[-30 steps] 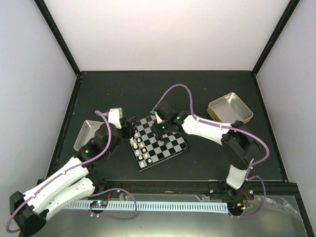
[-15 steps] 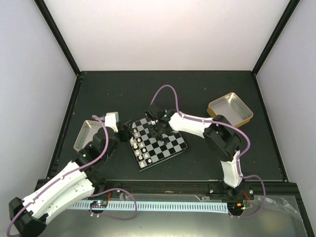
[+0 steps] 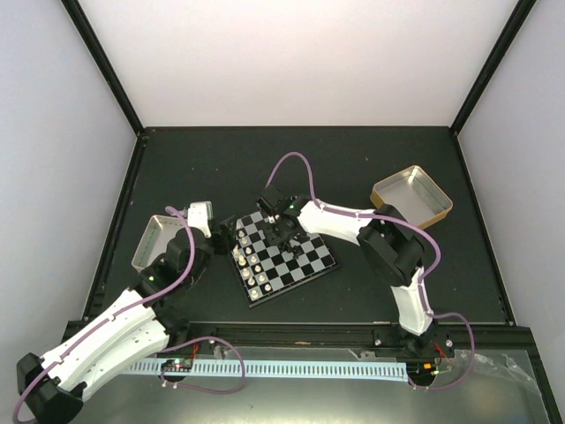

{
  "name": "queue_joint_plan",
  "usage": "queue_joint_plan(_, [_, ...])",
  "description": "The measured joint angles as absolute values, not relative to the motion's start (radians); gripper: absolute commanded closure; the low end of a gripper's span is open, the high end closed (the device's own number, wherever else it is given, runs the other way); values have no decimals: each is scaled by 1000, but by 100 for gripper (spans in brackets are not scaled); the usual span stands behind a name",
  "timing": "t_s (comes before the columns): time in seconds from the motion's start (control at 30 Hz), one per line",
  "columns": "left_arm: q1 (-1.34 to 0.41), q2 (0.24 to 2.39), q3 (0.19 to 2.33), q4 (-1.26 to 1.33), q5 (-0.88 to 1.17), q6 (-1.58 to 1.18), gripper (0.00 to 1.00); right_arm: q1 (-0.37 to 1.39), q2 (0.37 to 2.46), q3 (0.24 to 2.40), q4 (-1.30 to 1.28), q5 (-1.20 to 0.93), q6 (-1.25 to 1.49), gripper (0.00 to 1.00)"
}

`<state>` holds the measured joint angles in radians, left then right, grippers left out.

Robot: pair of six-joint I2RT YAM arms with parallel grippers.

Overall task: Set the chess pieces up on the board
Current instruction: Pick up the chess piece from the chessboard, then place the chess piece on the chessboard.

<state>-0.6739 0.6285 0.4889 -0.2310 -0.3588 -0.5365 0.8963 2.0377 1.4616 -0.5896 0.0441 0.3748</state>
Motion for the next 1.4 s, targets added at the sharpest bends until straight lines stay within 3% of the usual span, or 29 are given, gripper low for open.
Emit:
queue_joint_plan(0.1, [-673, 628, 488, -231, -359, -537, 35, 896, 2051, 1462, -588, 44, 373, 71])
queue_joint_plan(0.27, [-673, 628, 488, -231, -358, -538, 35, 896, 2055, 1467, -583, 43, 368, 88])
queue_joint_plan(0.33, [-673, 628, 488, -231, -358, -540, 35, 896, 2055, 1467, -581, 44, 366, 89])
queue_joint_plan(0.67, [-658, 629, 489, -231, -316, -573, 32, 896, 1934, 1317, -437, 27, 319, 91])
queue_joint_plan(1.13, [-609, 689, 521, -94, 61, -866, 20, 897, 1428, 815, 212, -135, 184, 89])
queue_joint_plan(1.27, [-606, 717, 514, 4, 173, -939, 22, 898, 1365, 736, 318, -169, 152, 89])
queue_joint_plan(1.4, [-601, 755, 516, 73, 278, -986, 32, 903, 1317, 700, 381, -190, 119, 90])
